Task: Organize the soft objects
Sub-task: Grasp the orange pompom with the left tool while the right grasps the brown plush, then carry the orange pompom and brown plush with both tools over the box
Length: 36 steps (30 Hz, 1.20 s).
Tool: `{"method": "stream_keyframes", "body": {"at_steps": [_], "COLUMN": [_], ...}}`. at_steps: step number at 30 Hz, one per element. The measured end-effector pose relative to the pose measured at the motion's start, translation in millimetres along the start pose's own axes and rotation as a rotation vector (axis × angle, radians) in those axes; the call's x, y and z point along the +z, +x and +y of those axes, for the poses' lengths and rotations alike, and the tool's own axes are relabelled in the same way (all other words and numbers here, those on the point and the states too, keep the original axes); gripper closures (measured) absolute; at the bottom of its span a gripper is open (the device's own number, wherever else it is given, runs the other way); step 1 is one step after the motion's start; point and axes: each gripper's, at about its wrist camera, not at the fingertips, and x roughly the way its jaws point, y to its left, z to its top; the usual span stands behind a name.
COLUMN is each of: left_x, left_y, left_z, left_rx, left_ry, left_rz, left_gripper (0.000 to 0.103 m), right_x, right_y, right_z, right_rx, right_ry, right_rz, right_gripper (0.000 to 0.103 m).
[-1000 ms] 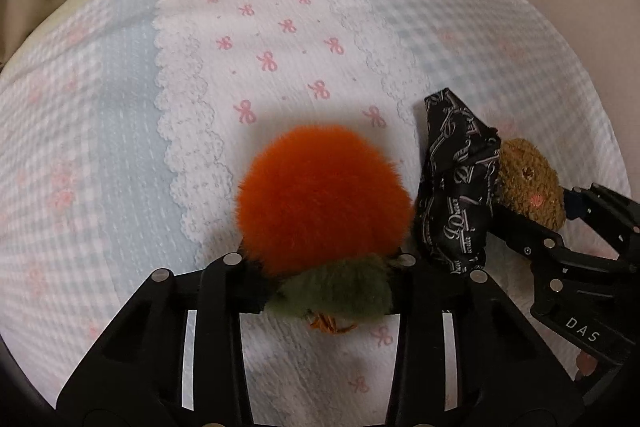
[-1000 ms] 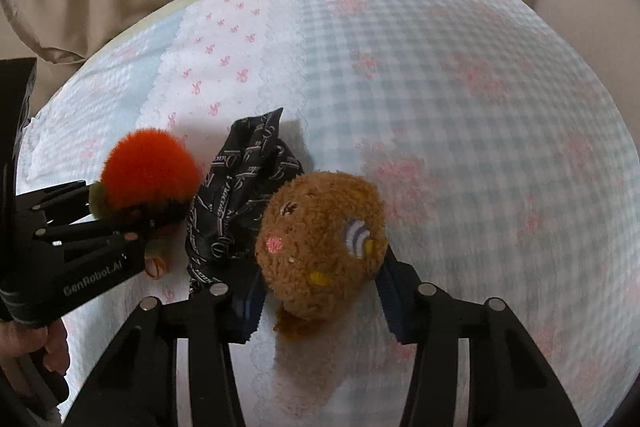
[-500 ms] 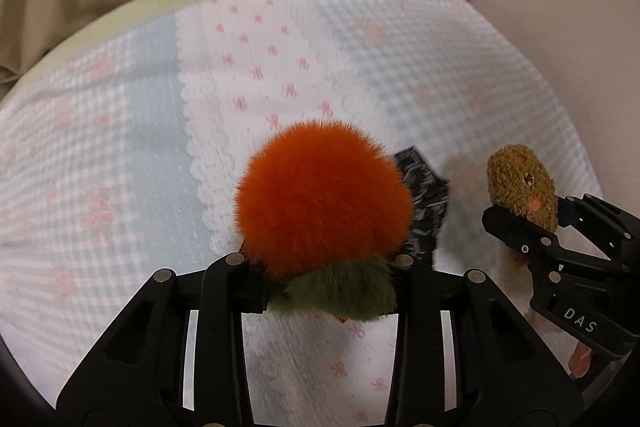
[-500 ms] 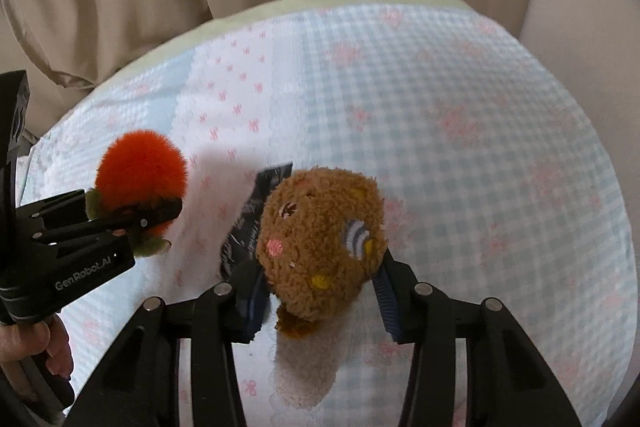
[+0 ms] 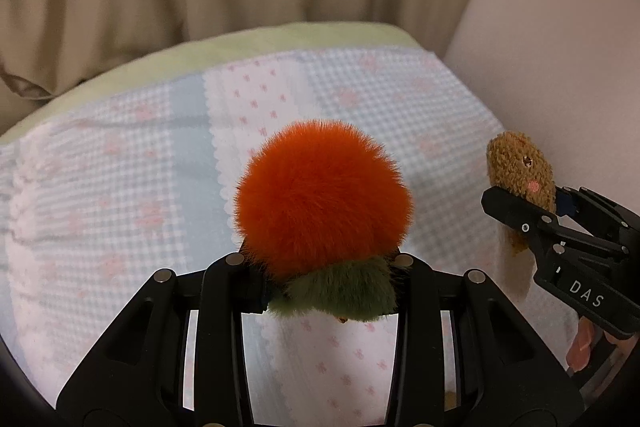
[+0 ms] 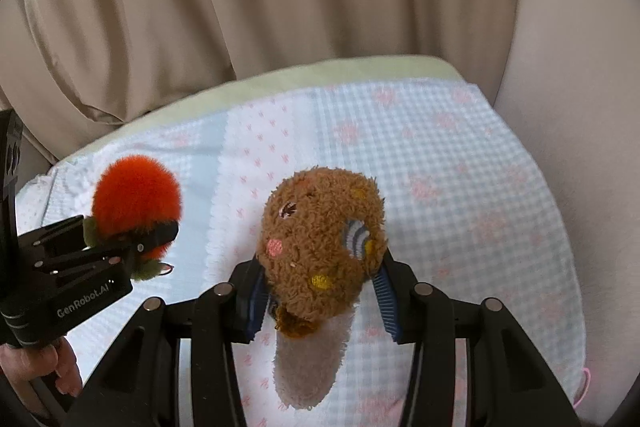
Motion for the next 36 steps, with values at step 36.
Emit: {"method": "stream_keyframes", "body": {"at_steps": [36], "left_x": [-233], "left_y": [-266], "left_z": [-33], "left_rx": [0.025], "left_ry": [-0.138], "left_rz": [-0.031], "left_gripper": [0.072], "right_x": [-177], "right_y": [-214], "right_z": [86], "right_rx": [0.081], "right_ry": [-0.040], "right_rz": [0.085], "right_gripper": [0.060]}}
